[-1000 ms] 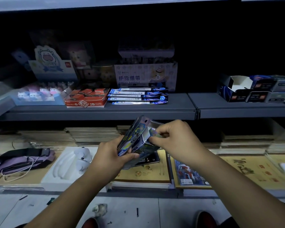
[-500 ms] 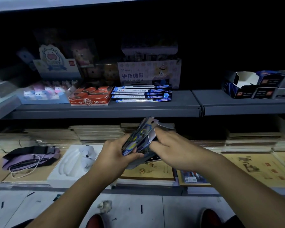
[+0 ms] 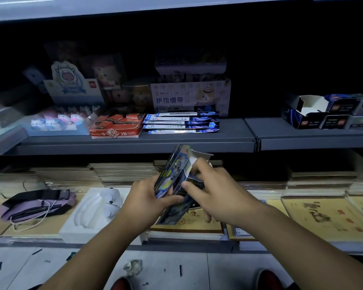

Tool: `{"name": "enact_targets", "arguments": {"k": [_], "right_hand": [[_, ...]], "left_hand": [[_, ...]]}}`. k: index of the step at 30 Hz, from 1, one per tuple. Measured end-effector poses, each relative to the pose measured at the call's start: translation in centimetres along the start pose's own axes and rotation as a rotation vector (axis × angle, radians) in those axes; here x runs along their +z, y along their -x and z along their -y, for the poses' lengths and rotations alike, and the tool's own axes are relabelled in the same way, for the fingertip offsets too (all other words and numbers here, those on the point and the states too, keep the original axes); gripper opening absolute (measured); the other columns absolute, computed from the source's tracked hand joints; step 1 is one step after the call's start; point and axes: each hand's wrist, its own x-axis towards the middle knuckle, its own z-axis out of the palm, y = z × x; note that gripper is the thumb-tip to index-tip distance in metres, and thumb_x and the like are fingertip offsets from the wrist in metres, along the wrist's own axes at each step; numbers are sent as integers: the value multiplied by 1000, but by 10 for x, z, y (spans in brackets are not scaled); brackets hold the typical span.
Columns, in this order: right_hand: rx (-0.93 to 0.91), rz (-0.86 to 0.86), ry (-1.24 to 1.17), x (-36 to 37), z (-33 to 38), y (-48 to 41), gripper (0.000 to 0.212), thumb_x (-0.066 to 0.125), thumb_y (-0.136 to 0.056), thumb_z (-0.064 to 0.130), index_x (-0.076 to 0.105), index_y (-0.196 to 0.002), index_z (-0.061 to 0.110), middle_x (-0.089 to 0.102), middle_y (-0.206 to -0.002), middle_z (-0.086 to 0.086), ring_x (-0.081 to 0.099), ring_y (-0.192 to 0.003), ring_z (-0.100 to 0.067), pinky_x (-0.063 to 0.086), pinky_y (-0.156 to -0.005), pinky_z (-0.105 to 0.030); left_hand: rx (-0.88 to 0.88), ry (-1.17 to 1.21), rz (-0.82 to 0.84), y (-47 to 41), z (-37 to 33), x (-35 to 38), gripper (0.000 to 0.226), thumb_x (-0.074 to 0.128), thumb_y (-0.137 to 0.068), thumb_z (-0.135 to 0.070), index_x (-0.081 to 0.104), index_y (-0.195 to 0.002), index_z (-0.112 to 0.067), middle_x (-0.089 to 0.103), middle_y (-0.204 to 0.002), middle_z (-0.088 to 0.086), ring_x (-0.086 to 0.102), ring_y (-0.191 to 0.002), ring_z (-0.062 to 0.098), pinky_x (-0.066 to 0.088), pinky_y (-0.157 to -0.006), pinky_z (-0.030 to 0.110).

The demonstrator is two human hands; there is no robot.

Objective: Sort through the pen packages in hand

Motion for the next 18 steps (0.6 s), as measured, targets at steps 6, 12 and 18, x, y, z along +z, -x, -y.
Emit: {"name": "enact_targets", "arguments": {"k": [6, 12, 18], "right_hand": [[-152, -172, 107, -1, -5, -2, 20, 59, -102, 38, 67, -112, 23, 58, -94, 15, 60, -49, -2, 57, -60, -33], [-246, -406, 152, -11, -15, -8, 18, 69, -96, 23, 74, -112, 16, 64, -101, 10, 52, -69, 8, 40, -70, -14], [-223, -368, 112, -10, -16, -8, 16, 66, -98, 19, 80, -105, 15, 69, -97, 12, 61, -83, -2, 49, -74, -19]], "left_hand": [[-15, 29, -9, -2, 0, -1, 36, 89, -74, -28, 65, -85, -6, 69, -70, 5, 64, -56, 9, 52, -49, 23], [-69, 119, -48, -3, -2, -4, 39, 90, -73, -26, 62, -83, -1, 67, -62, 3, 58, -47, 6, 50, -49, 23], [-71, 116, -51, -2, -4, -3, 38, 90, -73, -24, 63, -84, 0, 70, -70, 9, 61, -50, 11, 55, -48, 26]]}}
